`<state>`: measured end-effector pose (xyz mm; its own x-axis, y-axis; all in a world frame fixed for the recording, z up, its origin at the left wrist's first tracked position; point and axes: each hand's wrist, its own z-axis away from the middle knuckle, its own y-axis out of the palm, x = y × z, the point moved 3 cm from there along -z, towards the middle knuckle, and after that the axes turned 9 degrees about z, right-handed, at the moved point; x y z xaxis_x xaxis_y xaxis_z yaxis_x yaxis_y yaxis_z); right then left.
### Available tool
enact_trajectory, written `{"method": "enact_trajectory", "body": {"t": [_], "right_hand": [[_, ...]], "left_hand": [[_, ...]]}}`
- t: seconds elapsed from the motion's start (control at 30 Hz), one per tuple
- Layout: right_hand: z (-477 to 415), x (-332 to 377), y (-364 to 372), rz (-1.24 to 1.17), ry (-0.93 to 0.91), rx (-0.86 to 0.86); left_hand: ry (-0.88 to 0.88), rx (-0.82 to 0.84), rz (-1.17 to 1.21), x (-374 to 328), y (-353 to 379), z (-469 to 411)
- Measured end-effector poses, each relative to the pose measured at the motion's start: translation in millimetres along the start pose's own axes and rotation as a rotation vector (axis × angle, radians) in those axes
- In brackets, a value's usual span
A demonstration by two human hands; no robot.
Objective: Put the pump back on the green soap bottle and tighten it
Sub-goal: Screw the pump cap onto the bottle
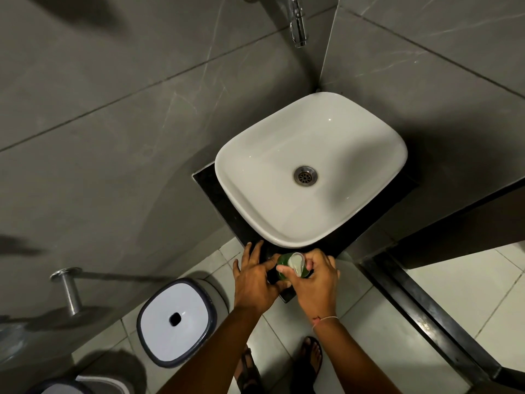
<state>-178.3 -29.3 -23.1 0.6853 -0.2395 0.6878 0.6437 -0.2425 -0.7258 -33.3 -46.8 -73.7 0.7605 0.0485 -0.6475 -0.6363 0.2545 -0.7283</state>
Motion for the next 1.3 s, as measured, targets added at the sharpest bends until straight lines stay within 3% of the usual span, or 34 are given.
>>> {"method": "enact_trajectory", "body": {"t": [0.17, 0.4, 0.6, 0.83, 1.0, 1.3], "right_hand": [[-3.3, -7.9, -6.9, 0.071, -0.140, 0.144], [-1.5, 0.4, -7.8, 0.061, -0.024, 0.028], [-6.3, -3.8, -10.1, 0.093, -0.163, 0.154], [1.0, 0.9, -6.2, 0.090, -0.068, 0.016], [-1.6, -2.1, -10.4, 0.091, -0.107, 0.091], [6.9, 3.3, -10.6, 0.094, -0.087, -0.016]], "left_hand": [[0.015, -0.002, -0.009, -0.1, 0.5, -0.7], [0.009, 0.009, -0.011, 0.9, 1.4, -1.7], [0.025, -0.008, 0.004, -0.5, 0.9, -1.9], [0.006, 0.006, 0.000, -1.2, 1.3, -1.4], [0.015, 0.011, -0.010, -3.3, -1.5, -0.4], [0.009, 0.013, -0.019, -2.8, -0.5, -0.4]]}}
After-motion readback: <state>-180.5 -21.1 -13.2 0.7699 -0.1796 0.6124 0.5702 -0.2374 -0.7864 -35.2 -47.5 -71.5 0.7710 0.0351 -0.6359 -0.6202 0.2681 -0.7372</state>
